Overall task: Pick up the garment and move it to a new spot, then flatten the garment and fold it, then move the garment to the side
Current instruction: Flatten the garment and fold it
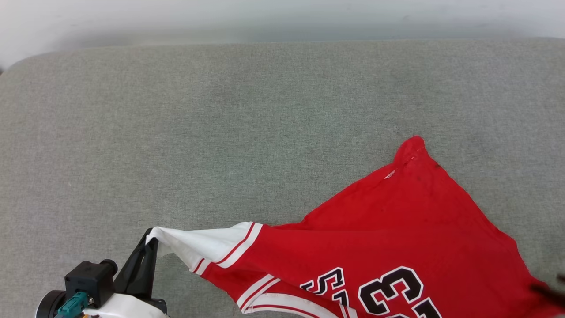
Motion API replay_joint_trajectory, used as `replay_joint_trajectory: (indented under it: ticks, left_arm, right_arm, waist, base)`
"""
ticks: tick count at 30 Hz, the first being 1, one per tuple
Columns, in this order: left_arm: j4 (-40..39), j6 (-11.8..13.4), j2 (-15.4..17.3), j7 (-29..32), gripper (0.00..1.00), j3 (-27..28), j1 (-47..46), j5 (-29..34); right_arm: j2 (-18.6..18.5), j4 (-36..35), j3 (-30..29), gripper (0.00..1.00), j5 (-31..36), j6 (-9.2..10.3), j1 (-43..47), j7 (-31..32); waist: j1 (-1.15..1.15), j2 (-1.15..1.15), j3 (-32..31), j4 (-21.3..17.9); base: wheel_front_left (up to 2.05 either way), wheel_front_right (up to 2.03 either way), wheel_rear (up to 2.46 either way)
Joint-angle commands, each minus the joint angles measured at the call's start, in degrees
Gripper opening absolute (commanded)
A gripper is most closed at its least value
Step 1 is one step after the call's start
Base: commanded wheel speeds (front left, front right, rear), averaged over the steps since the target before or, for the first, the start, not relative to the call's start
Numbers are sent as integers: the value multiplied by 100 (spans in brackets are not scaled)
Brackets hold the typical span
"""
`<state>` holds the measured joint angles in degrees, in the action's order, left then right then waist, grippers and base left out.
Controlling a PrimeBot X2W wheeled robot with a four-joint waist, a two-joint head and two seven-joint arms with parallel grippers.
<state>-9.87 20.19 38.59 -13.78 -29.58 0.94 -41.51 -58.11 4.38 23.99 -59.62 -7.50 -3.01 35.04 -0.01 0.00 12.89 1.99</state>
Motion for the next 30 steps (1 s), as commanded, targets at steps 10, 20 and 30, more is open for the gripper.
replay_joint_trajectory:
  ticks: [10, 20, 30]
  left_arm:
    - [-57, -47, -60, 29, 0, -91, -256, 119]
    - [58, -168, -249, 18, 0, -232, -645, 253]
    - [154, -283, -494, 17, 0, -425, -1097, 418]
  right_arm:
    - [-184, -923, -1004, 100, 419, 2, -1218, 490]
    - [426, -880, -28, 100, 1064, 2, -3153, 2138]
    - [1360, 472, 1169, 100, 1444, 2, -4569, 2290]
  waist:
    - [1, 0, 257, 208]
    - [1, 0, 762, 561]
    - [1, 0, 1278, 872]
  base:
    - [0, 0, 0]
    - [0, 0, 0]
    - [0, 0, 0]
